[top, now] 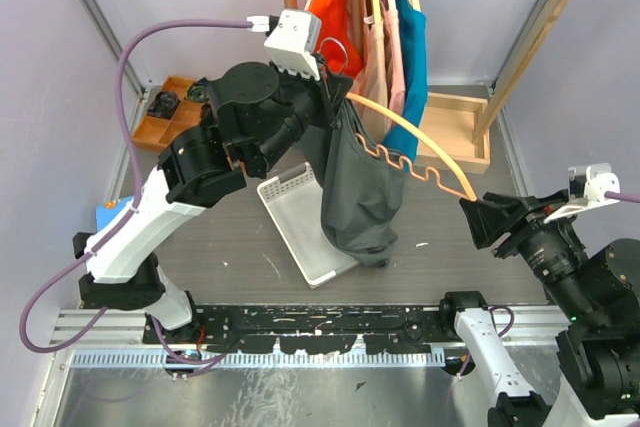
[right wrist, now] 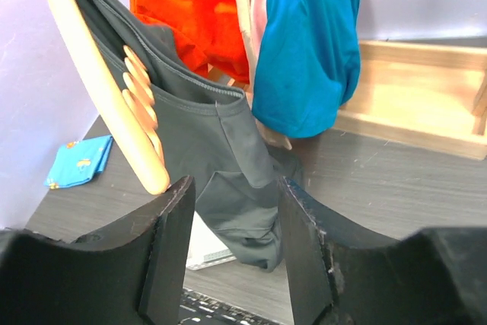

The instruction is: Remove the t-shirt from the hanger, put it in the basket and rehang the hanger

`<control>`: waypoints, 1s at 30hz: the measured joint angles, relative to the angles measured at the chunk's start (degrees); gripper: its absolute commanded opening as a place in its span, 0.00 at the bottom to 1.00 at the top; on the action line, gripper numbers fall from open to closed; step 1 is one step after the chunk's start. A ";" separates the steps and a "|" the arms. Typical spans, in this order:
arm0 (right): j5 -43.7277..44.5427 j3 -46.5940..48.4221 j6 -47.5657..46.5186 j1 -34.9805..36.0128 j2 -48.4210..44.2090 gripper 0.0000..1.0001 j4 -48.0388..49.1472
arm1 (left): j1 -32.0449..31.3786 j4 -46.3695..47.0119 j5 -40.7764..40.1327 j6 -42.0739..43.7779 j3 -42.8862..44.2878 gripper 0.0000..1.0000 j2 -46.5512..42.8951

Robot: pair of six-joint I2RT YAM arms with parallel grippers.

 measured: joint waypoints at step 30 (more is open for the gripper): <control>-12.61 7.61 -1.75 0.09 10.27 0.61 2.80 | -2.82 -0.57 -0.92 8.41 -6.47 0.00 -0.46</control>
